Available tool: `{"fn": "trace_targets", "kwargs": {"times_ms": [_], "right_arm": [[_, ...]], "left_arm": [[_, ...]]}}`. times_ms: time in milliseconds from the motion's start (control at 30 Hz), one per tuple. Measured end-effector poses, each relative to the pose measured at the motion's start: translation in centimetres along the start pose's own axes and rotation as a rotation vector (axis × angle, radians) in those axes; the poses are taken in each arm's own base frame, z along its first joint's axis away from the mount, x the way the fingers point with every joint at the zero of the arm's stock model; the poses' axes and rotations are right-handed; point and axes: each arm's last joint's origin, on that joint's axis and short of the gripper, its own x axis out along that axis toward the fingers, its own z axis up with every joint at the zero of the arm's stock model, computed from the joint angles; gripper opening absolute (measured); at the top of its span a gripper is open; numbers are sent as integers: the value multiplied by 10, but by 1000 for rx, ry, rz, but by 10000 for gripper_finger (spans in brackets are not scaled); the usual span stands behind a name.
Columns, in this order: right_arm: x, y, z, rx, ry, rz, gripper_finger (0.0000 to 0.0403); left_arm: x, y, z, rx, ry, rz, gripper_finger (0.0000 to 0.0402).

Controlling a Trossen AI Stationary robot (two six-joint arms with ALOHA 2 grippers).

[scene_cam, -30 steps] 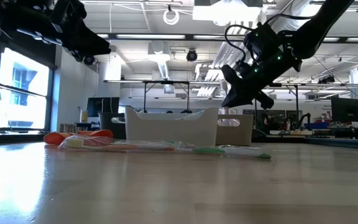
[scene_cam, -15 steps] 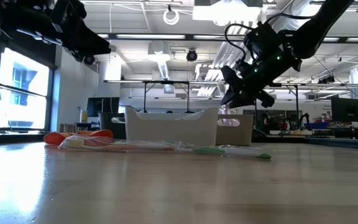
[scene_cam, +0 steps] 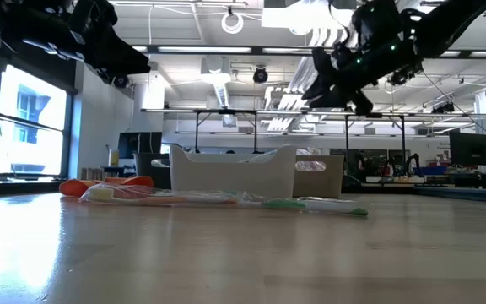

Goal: Pick & Place Toothbrushes
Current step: Put the green toothbrush into the dark blue bin

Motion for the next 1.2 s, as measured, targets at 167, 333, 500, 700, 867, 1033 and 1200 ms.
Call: {"fn": "trace_targets", "kwargs": {"times_ms": [167,333,500,700,867,1033,1200], "right_arm": [[-17,10,14,-20,-38,132,137],[-33,24,22,-72,-57,329,137],[-41,41,23,-104,-72,519,137],[-48,58,13,-174,-35,646,137],[-55,70,6,-224,-28,701,137],[-60,80,0,-208,-4,740,137],[-69,93,-8,-215,-33,678,137]], "left_arm": [[0,0,0,-1,0,0,151],[0,0,0,-40,-1,1,151],[0,0,0,-129,-1,1,151],[0,0,0,-158,-1,1,151],[0,0,0,-159,-1,1,151],[0,0,0,-159,-1,1,151],[0,0,-1,-194,10,1,151]]}}
